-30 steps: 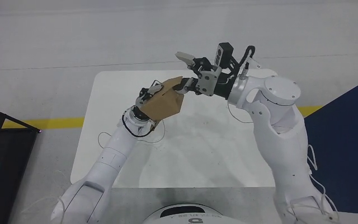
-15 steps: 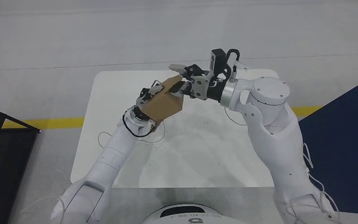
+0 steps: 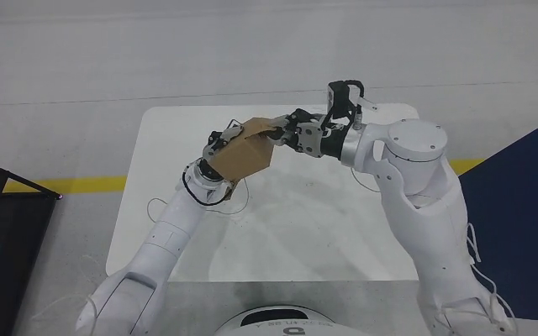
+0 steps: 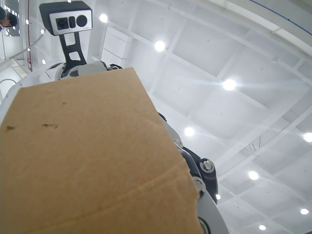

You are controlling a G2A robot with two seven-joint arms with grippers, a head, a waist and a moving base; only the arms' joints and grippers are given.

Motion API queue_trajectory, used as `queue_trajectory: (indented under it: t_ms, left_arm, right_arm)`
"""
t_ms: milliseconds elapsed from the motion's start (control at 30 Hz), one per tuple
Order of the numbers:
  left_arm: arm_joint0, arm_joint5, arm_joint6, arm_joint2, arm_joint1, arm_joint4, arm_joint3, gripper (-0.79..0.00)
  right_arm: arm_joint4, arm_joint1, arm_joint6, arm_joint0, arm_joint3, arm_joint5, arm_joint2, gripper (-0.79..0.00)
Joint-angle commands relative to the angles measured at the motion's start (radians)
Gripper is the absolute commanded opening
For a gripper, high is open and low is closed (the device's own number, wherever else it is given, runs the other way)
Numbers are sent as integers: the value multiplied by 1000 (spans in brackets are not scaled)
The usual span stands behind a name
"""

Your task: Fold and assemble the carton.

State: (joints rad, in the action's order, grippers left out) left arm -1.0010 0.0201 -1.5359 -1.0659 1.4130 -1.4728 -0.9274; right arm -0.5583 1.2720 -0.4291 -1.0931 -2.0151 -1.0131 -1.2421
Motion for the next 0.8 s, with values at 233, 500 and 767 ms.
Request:
queue_trajectory:
  t_ms: [233, 500, 767]
  left_arm:
    - [-10, -29, 0, -5, 2, -19, -10, -785]
    - [-8, -48, 0, -3, 4, -12, 5, -785]
    - [1, -27, 0, 4, 6, 16, 19, -785]
  right_arm:
    - [52, -40, -63, 6, 12, 1, 24, -616]
    - [47, -63, -75, 21, 4, 1, 19, -545]
    - [113, -92, -82, 41, -5, 1, 51, -437]
